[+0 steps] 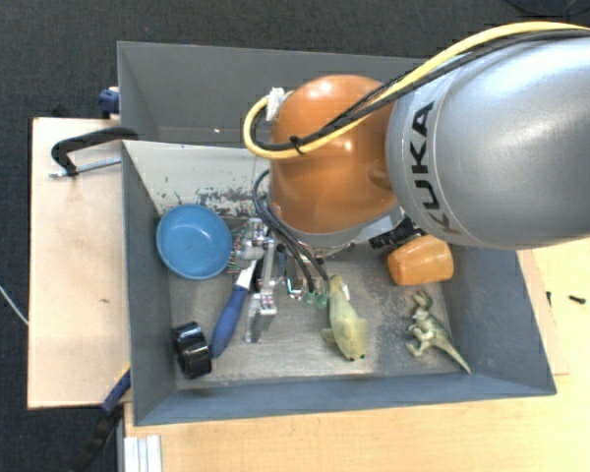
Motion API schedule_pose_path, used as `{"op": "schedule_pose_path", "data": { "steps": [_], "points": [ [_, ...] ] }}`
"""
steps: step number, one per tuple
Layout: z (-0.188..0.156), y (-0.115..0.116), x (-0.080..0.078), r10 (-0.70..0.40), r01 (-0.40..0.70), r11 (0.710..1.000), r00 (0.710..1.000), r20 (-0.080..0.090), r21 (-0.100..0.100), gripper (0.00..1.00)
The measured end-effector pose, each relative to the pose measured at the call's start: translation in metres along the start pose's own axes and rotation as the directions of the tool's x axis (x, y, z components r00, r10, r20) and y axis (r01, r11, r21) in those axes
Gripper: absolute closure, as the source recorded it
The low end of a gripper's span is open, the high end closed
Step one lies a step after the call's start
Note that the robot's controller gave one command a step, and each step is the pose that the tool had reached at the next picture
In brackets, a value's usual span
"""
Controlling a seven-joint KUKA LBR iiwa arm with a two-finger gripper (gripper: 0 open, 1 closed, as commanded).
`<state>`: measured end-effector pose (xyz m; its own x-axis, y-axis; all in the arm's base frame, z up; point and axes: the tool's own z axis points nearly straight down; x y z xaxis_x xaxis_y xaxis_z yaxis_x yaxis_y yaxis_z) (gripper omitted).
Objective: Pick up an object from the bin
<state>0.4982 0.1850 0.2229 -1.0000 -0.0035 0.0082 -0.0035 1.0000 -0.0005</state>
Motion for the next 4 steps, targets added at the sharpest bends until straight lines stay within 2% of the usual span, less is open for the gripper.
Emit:
{"op": "schedule_pose_path", "data": {
  "steps": [1,2,3,4],
  "points": [
    [0.141,0.013,-0.002,-0.203,0.203,0.979,0.979,0.001,0.001,0.00],
    [0.137,0.013,-0.004,-0.201,0.201,0.980,0.979,0.008,-0.001,1.00],
    [-0.002,0.029,-0.018,-0.219,0.219,0.976,0.975,0.022,-0.002,1.00],
    [0.056,0.043,-0.005,-0.516,0.516,0.856,0.856,0.004,0.002,1.00]
  ]
}}
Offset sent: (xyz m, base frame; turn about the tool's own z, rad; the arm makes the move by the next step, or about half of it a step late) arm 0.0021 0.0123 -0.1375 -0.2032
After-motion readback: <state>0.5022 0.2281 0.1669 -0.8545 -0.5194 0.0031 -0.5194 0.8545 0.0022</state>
